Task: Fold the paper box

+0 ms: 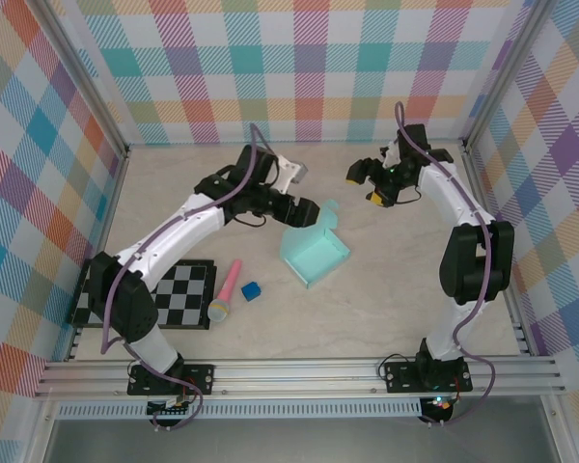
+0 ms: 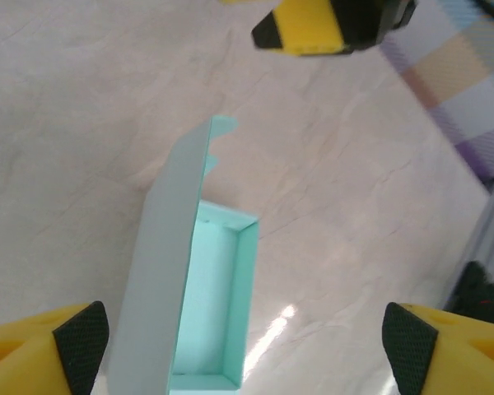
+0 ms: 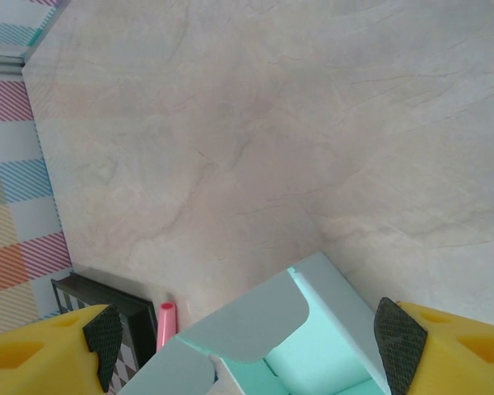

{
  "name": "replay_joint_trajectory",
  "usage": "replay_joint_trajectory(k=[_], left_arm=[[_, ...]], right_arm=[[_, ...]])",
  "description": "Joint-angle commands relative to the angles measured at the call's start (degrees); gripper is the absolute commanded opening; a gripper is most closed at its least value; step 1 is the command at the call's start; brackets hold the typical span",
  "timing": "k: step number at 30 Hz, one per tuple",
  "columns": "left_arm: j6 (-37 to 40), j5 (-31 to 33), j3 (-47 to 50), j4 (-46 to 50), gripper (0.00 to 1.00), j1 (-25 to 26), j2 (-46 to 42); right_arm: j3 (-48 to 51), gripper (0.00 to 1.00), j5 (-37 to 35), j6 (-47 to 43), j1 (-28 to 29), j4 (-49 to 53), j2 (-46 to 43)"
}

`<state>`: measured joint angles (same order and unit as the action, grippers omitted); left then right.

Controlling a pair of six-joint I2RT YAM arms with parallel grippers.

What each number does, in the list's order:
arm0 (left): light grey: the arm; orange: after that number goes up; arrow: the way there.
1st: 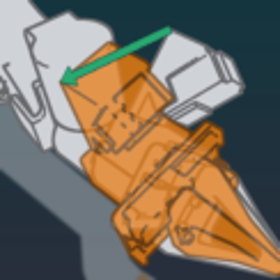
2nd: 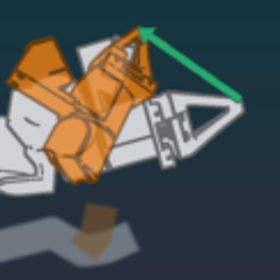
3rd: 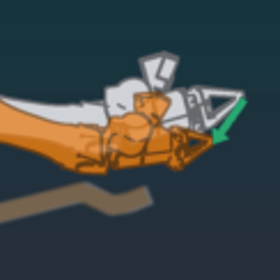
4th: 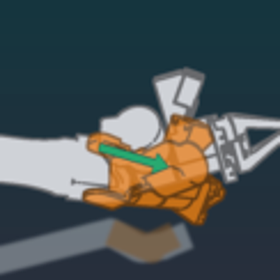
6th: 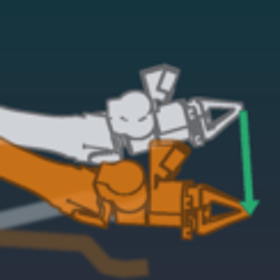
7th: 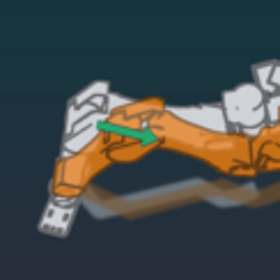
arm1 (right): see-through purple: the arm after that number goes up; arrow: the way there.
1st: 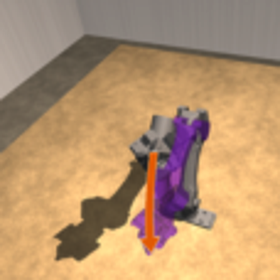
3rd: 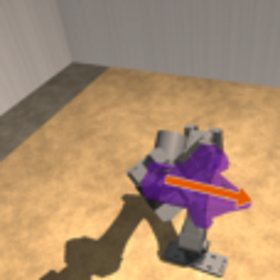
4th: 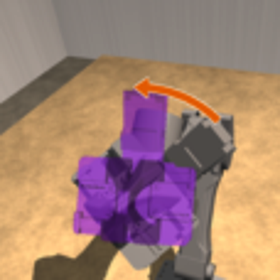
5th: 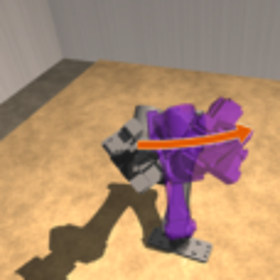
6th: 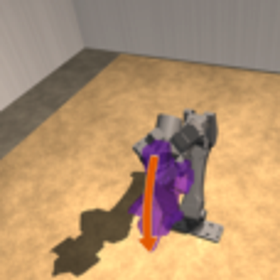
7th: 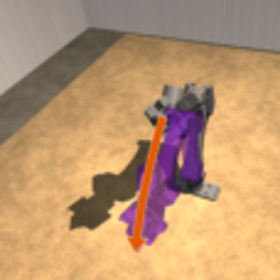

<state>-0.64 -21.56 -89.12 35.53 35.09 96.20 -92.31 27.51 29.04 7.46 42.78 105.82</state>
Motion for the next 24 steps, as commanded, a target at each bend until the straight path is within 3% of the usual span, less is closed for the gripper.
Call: replay_joint_trajectory(k=[1, 6, 11, 14, 16, 24], left_arm=[[8.46, 14.45, -2.32, 10.35, 0.76, 1.86, 4.08], [11.86, 21.11, -2.35, 9.78, 0.7, 4.35, 5.25], [14.51, 19.03, -3.52, 10.55, 0.33, 5.0, 6.96], [19.13, 16.66, -4.14, 10.37, 0.19, 5.68, 7.39], [22.65, 16.16, -4.81, 9.56, 0.0, 5.62, 7.68], [41.69, 16.62, -4.3, 0.09, 0.0, 5.07, 8.16]], right_arm=[[0.22, 0.83, -0.34, -3.41, -0.17, 1.3, -1.7], [0.97, 0.83, -2.46, -5.51, -0.25, 0.79, -3.9], [-0.03, 0.82, 0.02, -6.65, -0.35, 1.2, -4.35], [-0.73, 0.82, 2.67, -7.28, -0.42, 2.37, -4.48], [-1.4, 0.82, 3.12, -6.37, -0.54, 3.39, -4.42], [-1.37, 0.84, 2.0, -5.66, -3.02, 5.86, -4.94]])
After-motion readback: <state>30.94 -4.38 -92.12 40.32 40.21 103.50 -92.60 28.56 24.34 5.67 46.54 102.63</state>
